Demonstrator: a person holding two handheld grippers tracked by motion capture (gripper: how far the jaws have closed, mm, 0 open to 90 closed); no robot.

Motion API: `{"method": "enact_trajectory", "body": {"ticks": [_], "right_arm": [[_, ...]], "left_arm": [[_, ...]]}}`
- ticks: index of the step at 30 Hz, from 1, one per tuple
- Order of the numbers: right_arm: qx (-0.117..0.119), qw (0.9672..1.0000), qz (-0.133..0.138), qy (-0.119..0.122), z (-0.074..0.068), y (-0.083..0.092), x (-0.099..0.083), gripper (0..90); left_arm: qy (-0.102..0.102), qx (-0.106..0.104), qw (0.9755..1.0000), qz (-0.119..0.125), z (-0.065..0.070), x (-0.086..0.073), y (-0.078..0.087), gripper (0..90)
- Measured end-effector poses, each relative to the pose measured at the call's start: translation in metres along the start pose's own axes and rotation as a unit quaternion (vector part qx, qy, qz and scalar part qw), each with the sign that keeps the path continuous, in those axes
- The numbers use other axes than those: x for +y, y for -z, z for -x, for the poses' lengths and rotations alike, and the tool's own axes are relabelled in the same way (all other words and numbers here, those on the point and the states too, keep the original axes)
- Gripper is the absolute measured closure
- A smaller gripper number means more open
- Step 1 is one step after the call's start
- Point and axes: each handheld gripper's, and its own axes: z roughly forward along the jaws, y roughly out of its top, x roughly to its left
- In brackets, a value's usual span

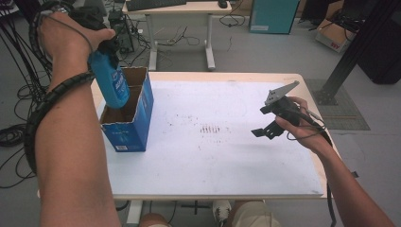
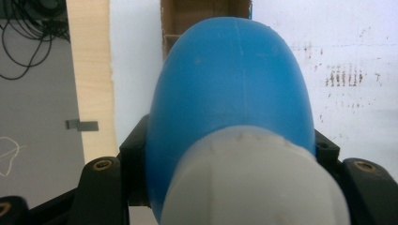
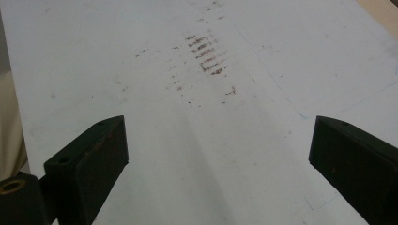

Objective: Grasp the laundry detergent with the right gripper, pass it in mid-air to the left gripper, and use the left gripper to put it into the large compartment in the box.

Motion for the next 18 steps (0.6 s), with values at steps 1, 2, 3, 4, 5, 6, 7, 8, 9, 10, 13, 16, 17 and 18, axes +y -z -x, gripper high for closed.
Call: {"method": "enact_trajectory", "body": {"ticks": [1,2,3,4,5,6,7,8,9,10,13,16,17,18], "right_arm": [[0.000,1.0000,0.000,0.000,0.000,0.000,0.000,5.0],[0.001,1.0000,-0.001,0.000,0.000,-0.001,0.000,5.0],[0.001,1.0000,0.000,0.002,0.000,-0.002,0.000,5.0],[0.002,1.0000,0.000,0.002,-0.001,-0.003,0.000,5.0],[0.001,1.0000,-0.001,0.001,-0.001,-0.003,0.000,5.0],[0.001,1.0000,-0.002,0.000,-0.001,-0.004,0.000,5.0],[0.001,1.0000,-0.002,0.000,-0.001,-0.004,0.000,5.0],[0.002,1.0000,-0.003,0.001,-0.002,-0.005,-0.001,5.0],[0.001,1.0000,-0.002,0.002,-0.002,-0.006,-0.001,5.0],[0.001,1.0000,-0.002,0.002,-0.002,-0.006,-0.001,5.0],[0.001,1.0000,-0.002,0.002,-0.002,-0.008,-0.001,5.0],[0.002,1.0000,-0.003,0.002,-0.002,-0.009,-0.001,5.0],[0.002,1.0000,-0.004,0.001,-0.002,-0.010,-0.001,5.0],[0.003,1.0000,-0.006,0.002,-0.002,-0.010,-0.001,5.0]], "left_arm": [[0.001,-0.001,1.0000,-0.001,0.000,0.000,-0.003,37.9],[0.000,-0.002,1.0000,-0.002,0.000,0.000,-0.005,37.9],[0.000,-0.002,1.0000,-0.002,0.000,0.000,-0.007,37.9],[0.004,-0.004,1.0000,-0.002,0.000,0.000,-0.009,37.9],[0.003,-0.004,1.0000,-0.004,0.000,0.000,-0.011,37.9],[-0.001,-0.003,1.0000,-0.004,-0.001,0.000,-0.012,37.9],[0.000,-0.004,1.0000,-0.004,-0.001,0.000,-0.015,37.9],[0.001,-0.004,1.0000,-0.004,-0.001,0.000,-0.017,37.9],[0.002,-0.006,1.0000,-0.005,-0.002,-0.001,-0.020,37.9],[0.003,-0.007,1.0000,-0.006,-0.002,-0.001,-0.021,37.9],[0.004,-0.010,0.9999,-0.007,-0.004,-0.002,-0.028,37.9],[0.006,-0.012,0.9999,-0.006,-0.005,-0.003,-0.035,37.8],[0.007,-0.012,0.9999,-0.006,-0.006,-0.004,-0.038,37.9],[0.007,-0.012,0.9999,-0.006,-0.006,-0.004,-0.040,37.9]]}}
